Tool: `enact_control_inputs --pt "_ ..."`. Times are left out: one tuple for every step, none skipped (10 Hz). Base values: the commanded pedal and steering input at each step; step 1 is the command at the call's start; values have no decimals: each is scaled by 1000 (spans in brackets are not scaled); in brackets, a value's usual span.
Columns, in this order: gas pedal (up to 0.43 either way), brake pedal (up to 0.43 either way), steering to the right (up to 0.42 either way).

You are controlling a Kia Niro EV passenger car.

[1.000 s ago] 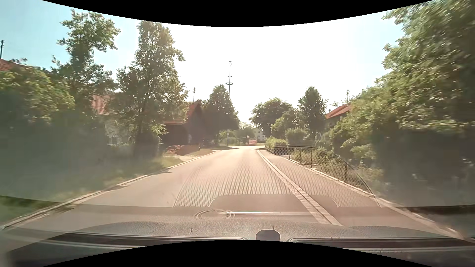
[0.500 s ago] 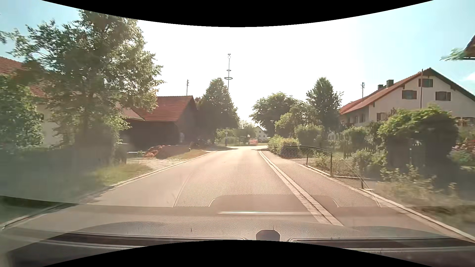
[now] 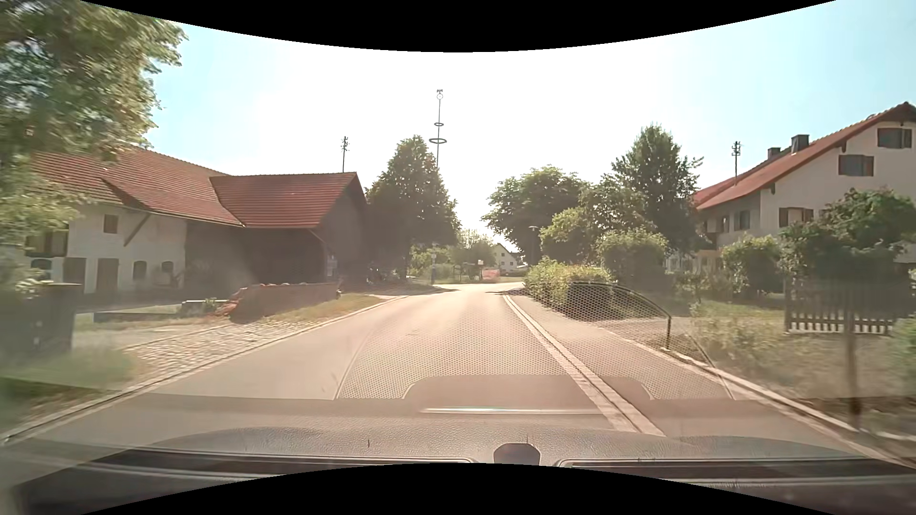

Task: Follow the waypoints while adhering to traffic rules and regulations

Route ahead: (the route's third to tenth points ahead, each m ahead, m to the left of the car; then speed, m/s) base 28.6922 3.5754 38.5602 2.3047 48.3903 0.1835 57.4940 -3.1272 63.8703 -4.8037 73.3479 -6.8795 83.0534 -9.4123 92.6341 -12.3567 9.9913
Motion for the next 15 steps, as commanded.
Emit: enact_control_inputs --pt "0 6 -1" --pt "0 6 0" --pt "0 6 1" --pt "0 6 1" --pt "0 6 2" --pt "0 6 2" --pt "0 6 2" --pt "0 6 2" --pt "0 6 2" --pt "0 6 4" --pt "0 6 5" --pt "0 6 6" --pt "0 6 6" --pt "0 6 6" --pt "0 6 6"
